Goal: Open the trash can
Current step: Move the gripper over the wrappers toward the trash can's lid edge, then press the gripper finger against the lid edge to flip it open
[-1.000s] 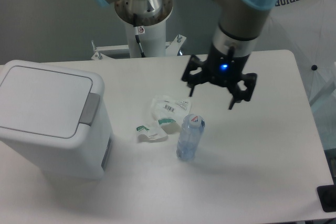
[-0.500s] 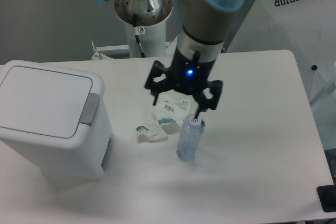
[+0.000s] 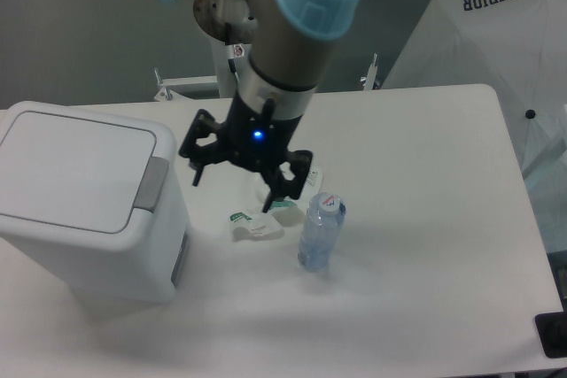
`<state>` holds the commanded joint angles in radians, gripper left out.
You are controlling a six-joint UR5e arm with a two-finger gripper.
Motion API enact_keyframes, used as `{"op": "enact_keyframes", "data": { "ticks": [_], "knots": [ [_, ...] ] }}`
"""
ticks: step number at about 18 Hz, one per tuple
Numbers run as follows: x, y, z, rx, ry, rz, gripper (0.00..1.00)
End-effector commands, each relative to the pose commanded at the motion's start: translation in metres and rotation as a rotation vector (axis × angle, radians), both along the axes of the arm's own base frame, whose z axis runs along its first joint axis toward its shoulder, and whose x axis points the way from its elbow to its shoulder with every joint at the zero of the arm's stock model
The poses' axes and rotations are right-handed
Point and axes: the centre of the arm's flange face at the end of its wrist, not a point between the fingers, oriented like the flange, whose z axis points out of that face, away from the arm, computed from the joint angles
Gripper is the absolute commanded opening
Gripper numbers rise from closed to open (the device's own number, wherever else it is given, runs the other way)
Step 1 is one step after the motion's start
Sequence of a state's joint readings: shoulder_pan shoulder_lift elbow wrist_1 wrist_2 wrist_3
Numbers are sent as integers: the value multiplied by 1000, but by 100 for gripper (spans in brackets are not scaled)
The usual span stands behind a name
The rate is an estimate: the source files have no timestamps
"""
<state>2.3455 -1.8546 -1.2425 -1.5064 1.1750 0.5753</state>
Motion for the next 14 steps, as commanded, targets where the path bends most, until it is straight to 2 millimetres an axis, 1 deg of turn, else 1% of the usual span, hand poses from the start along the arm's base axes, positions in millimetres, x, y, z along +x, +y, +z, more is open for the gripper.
{"op": "enact_keyframes", "data": {
  "ticks": [6, 9, 14],
  "knots": [
    [20, 14, -9, -1, -5, -3, 100],
    [21, 15, -19, -9, -11, 0, 100],
    [21, 16, -21, -6, -5, -2, 100]
  ]
}}
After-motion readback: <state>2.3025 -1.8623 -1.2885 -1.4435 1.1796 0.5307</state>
